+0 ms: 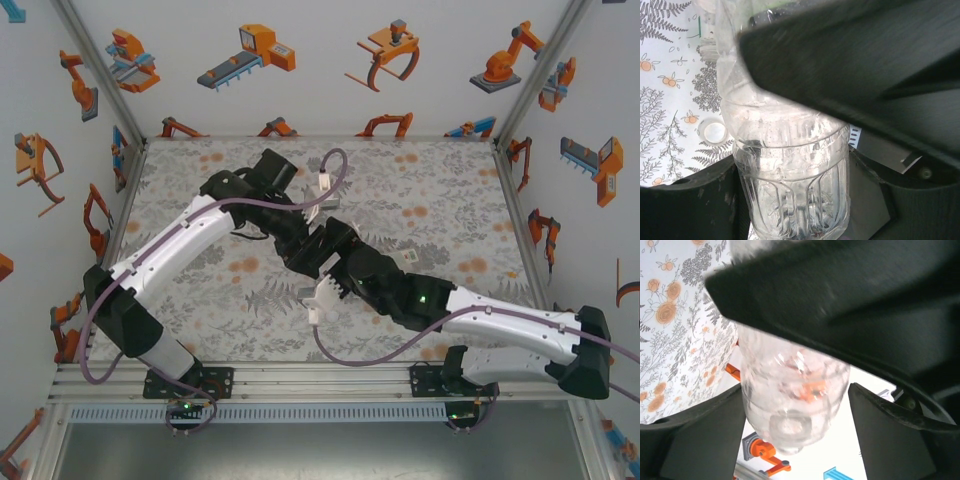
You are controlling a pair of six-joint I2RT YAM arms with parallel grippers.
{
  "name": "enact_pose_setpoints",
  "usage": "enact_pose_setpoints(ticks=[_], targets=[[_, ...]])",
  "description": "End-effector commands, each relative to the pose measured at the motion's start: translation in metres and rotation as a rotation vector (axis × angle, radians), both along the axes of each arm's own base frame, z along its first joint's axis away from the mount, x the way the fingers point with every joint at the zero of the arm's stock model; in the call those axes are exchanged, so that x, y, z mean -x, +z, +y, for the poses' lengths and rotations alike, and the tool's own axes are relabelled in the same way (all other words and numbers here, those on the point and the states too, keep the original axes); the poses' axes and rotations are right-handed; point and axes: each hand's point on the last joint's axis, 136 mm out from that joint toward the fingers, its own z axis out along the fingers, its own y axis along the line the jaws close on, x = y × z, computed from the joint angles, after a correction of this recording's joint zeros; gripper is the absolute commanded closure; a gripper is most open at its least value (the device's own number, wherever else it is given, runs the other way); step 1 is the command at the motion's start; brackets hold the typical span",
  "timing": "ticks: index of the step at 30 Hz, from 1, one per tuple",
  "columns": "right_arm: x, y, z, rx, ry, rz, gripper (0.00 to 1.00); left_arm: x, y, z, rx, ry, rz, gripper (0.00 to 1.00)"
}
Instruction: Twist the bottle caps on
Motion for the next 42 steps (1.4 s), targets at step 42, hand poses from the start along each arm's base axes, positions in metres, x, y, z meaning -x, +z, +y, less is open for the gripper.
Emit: enact_pose_setpoints(ticks=[42], targets=[[-0.017,-0.112,-0.017,-1.067,-1.411,1.436,0.21,-0.088,0.099,0.127,0.546,0.645,-0.564,0.97]])
